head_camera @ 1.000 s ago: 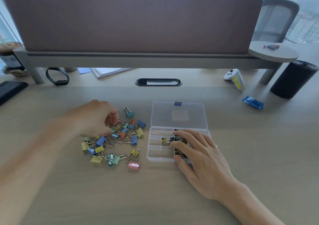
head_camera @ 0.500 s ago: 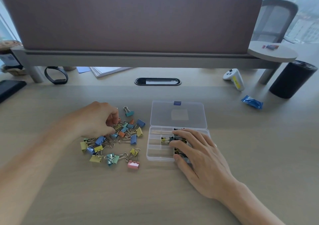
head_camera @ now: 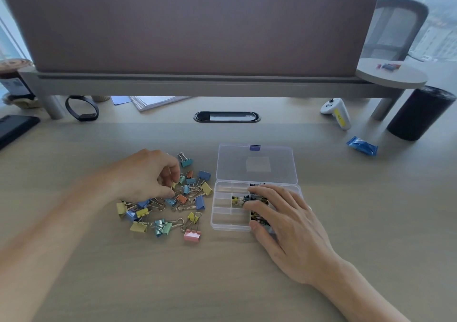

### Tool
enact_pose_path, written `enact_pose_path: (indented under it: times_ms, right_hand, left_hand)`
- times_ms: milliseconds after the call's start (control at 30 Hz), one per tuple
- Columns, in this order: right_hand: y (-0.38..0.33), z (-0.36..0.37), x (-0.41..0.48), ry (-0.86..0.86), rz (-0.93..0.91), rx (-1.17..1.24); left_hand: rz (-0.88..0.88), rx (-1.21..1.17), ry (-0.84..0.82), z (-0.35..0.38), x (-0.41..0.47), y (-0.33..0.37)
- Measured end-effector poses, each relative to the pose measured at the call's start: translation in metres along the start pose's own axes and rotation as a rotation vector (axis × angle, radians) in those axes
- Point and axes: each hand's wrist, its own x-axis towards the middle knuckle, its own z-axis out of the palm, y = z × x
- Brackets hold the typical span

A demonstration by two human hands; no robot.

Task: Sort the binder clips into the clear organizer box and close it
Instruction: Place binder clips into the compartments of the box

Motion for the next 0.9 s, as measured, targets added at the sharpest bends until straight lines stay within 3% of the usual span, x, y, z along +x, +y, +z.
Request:
enact_pose_path:
  times_ms: [233,467,633,767,900]
  right_hand:
    - [0.000,0.000,0.000,-0.009,0.008,-0.004]
    - [0.000,0.000,0.000,-0.007,0.007,-0.006]
    - [-0.001,0.000,0.000,0.004,0.004,-0.004]
    - [0.000,0.001,0.001,0.015,0.003,0.001]
    - [0.000,0.001,0.000,0.017,0.003,-0.003]
  left_hand:
    - [0.064,-0.193,0.035,0.000,-0.005,-0.003]
    - [0.067,-0.034,0.023,-0.005,-0.008,-0.010]
    - [0.109,-0.080,-0.009,-0.007,-0.017,0.007]
    - [0.191,-0.121,-0.133,0.004,-0.025,0.035]
    - [0.181,-0.040,-0.150,0.017,-0.024,0.042]
